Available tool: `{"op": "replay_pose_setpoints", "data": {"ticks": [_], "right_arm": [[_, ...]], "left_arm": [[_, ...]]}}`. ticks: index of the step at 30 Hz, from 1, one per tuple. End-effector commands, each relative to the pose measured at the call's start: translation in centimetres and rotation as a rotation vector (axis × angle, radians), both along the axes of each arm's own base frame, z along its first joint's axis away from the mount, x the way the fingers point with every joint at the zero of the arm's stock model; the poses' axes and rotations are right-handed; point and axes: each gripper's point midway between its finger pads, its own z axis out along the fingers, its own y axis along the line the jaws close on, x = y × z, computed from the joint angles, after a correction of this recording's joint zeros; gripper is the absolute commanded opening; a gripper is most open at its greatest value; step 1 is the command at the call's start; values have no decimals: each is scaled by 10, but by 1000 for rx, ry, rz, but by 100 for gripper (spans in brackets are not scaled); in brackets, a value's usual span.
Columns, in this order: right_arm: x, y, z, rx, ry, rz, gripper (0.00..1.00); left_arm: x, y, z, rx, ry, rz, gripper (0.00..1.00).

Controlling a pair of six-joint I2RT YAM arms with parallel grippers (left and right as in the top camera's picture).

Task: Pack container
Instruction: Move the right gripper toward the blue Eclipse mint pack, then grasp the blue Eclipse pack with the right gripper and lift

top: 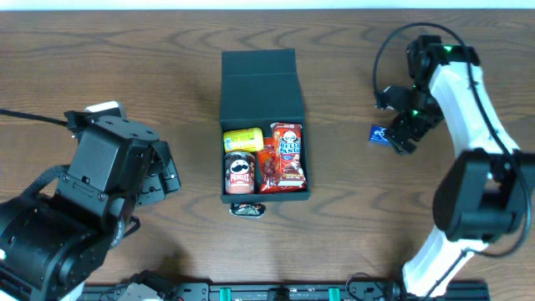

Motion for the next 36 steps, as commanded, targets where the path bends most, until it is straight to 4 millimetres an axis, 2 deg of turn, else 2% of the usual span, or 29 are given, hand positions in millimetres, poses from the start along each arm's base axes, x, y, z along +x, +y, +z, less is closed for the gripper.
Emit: {"op": "replay_pose_setpoints", "data": {"ticks": [1, 4, 8, 18, 24, 31, 36], "right_arm": [[8, -2, -20, 9, 45, 86, 99], [12, 4, -37, 39, 72, 146, 99], [23, 10, -48, 43, 53, 182, 99], [39, 46, -55, 198, -14, 251, 99], [40, 44, -58, 200, -14, 244, 99], [31, 44, -82, 211, 57, 224, 99], [31, 41, -82, 193, 58, 226, 99]], "left_arm": [[-4, 6, -1, 27, 13, 9, 95], [-4, 6, -1, 20, 11, 17, 95], [-4, 6, -1, 9, 9, 31, 95], [-2, 5, 0, -1, -2, 37, 95], [-2, 4, 0, -6, 1, 33, 95], [-2, 2, -1, -16, 3, 28, 95], [-2, 2, -1, -16, 2, 28, 95]]}}
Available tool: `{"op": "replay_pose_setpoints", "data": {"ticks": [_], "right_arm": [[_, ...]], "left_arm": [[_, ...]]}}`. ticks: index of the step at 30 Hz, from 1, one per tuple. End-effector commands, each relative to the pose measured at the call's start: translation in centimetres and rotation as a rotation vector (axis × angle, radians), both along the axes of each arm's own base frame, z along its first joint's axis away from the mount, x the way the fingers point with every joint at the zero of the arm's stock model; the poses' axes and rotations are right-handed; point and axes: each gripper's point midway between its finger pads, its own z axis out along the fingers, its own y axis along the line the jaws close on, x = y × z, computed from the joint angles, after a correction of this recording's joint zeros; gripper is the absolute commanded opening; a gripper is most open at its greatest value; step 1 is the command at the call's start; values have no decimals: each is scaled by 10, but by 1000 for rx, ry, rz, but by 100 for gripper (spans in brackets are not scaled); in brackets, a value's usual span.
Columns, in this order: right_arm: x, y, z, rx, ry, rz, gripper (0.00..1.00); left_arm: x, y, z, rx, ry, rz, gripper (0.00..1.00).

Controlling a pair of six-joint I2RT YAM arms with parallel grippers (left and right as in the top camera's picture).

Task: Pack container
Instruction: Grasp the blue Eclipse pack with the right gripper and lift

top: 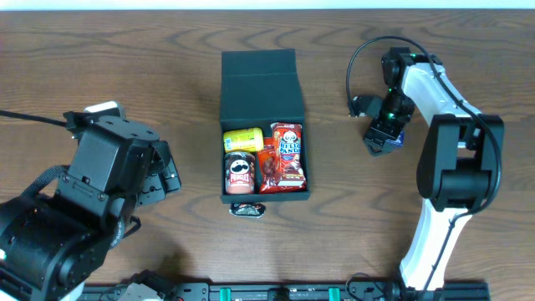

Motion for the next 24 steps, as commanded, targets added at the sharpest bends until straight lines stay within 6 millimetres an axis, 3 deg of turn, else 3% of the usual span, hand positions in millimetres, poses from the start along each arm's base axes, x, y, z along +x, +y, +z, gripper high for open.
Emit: {"op": "replay_pose_setpoints", "data": {"ticks": [1, 3, 11, 13, 14, 20, 24], "right_arm": [[3, -3, 0, -17, -2, -3, 99], [2, -9, 0, -46, -2, -6, 99], [0, -14, 1, -66, 6, -17, 75], [0, -14, 1, -66, 7, -17, 54], [0, -14, 1, -67, 6, -23, 33], [0, -14, 1, -68, 6, -32, 41], [0, -14, 1, -69, 6, -31, 32]], "left_arm": [[-2, 2, 0, -1, 3, 14, 95], [-1, 2, 0, -4, -1, 14, 95], [-1, 2, 0, -5, -2, 14, 95], [-1, 1, 0, -10, 0, 11, 95], [-1, 0, 0, -10, 0, 11, 95], [-1, 0, 0, -10, 1, 10, 95], [-1, 0, 0, -10, 1, 10, 95]]}}
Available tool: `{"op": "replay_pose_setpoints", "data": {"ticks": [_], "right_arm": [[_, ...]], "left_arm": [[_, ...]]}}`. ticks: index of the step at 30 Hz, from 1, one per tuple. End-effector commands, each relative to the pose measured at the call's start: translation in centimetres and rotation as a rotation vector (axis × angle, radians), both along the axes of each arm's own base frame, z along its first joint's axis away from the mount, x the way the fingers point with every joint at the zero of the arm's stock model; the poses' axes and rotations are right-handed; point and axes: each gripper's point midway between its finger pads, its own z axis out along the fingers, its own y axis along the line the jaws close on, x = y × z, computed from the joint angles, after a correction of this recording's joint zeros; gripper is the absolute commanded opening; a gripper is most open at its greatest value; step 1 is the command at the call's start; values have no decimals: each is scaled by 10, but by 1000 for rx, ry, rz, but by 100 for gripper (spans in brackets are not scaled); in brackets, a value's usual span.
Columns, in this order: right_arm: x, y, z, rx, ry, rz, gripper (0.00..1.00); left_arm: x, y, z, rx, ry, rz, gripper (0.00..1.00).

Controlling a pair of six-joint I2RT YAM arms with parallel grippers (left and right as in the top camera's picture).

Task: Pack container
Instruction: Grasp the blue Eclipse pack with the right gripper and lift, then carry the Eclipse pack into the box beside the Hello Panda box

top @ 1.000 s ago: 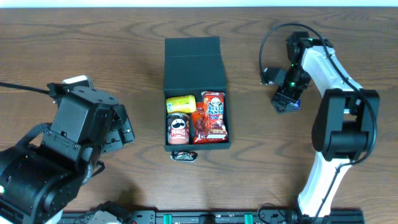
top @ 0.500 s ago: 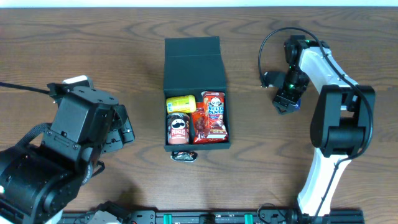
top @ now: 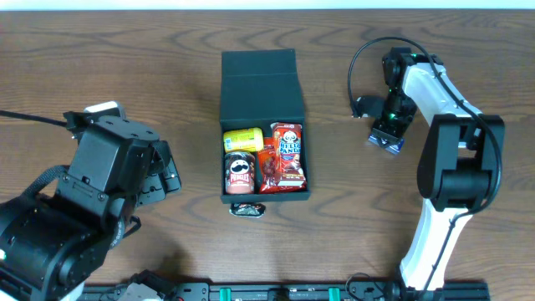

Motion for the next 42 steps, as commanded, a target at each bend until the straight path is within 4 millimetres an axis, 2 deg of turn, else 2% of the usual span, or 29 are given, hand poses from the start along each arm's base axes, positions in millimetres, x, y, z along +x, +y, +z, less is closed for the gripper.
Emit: {"op": "replay_pose_setpoints", "data": {"ticks": [1, 4, 10, 11, 12, 17, 25, 29, 32, 38, 42], "right_arm": [[3, -2, -1, 0, -3, -8, 29], [3, -2, 0, -2, -5, -7, 11], [8, 0, 7, -4, -15, -1, 10], [9, 1, 9, -4, -16, 0, 9], [10, 1, 10, -4, -19, 0, 2], [19, 2, 23, -9, -43, -31, 1], [31, 15, 70, -22, -84, -181, 1], [26, 44, 93, 35, -70, -324, 1], [11, 77, 105, 127, 6, -394, 1], [-8, 113, 114, 168, 93, -500, 1], [-23, 145, 126, 253, 155, -483, 1]], "left_arm": [[-1, 1, 0, -9, 2, 10, 95], [-1, 1, 0, -9, 3, 10, 95], [-1, 1, 0, -9, 3, 10, 95], [-1, 1, 0, -9, 3, 10, 95], [-1, 1, 0, -9, 3, 10, 95], [-1, 1, 0, -9, 3, 10, 95], [-2, -2, -1, -22, 11, 1, 95], [-3, -2, -1, -23, 9, 1, 95], [-4, -1, 0, -26, 4, 1, 95], [-12, 4, 5, -38, -20, 2, 95], [-20, 8, 7, -41, -30, 2, 95]]}}
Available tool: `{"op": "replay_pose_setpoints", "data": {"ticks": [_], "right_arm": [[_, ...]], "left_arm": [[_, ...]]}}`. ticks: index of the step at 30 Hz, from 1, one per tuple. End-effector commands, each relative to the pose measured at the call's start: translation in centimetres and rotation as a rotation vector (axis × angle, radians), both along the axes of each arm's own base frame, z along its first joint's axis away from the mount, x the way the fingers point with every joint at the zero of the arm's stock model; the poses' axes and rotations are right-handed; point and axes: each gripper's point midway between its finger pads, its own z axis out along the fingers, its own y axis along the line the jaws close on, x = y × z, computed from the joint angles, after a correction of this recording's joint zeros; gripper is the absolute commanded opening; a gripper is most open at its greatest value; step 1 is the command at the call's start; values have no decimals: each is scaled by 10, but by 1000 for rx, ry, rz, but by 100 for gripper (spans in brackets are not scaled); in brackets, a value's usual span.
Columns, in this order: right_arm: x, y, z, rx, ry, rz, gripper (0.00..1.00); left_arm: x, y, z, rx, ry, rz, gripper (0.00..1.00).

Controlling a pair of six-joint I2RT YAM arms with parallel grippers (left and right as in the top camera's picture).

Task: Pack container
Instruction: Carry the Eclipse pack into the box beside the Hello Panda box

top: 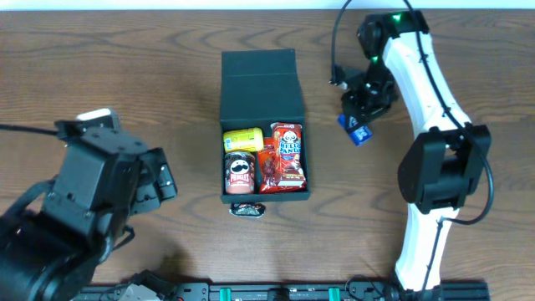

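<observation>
A black box (226, 159) with its lid (259, 79) folded back stands mid-table. Inside lie a yellow item (242, 138), a Pringles can (240, 173), a red Hello Panda carton (287, 140) and a red packet (272, 170). A small dark packet (248, 210) lies on the table against the box's front wall. My right gripper (359, 119) is just right of the box's far right corner, shut on a small blue packet (357, 131). My left gripper (165, 177) rests at the lower left, far from the box; its jaws are too dark to read.
The bulky left arm (84, 201) fills the lower left corner. The white right arm (426, 92) runs from the bottom edge up the right side of the table. A black cable (337, 50) loops above the right wrist.
My right gripper has moved left and a little toward the far edge with the blue packet, from about mid-right of the table to just beside the box. The left arm shifted slightly.
The blue packet first lay on the table at the right with my right gripper beside it. Then the gripper stood over the packet, and then held it at that spot. Now the packet hangs in the gripper close to the box's right side.
</observation>
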Motion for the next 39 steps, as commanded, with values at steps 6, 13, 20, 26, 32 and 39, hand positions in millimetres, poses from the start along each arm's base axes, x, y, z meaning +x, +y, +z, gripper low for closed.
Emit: {"op": "replay_pose_setpoints", "data": {"ticks": [6, 13, 20, 26, 32, 39], "right_arm": [[-21, 78, 66, 265, -63, -49, 2], [-50, 125, 109, 294, -112, -146, 1], [-56, 159, 88, 86, -225, -251, 1], [-48, 170, 43, -24, -293, -394, 1], [-51, 182, 6, 23, -253, -397, 1], [-55, 199, -13, 48, -248, -470, 1]], "left_arm": [[-21, 18, -3, 25, 21, 48, 95], [-26, 21, 1, 16, -1, 51, 95], [-30, 24, 3, 5, -19, 50, 95], [-31, 23, 3, 7, -18, 42, 95], [-31, 24, 3, 7, -19, 43, 95], [-31, 23, 3, 5, -18, 43, 95]]}}
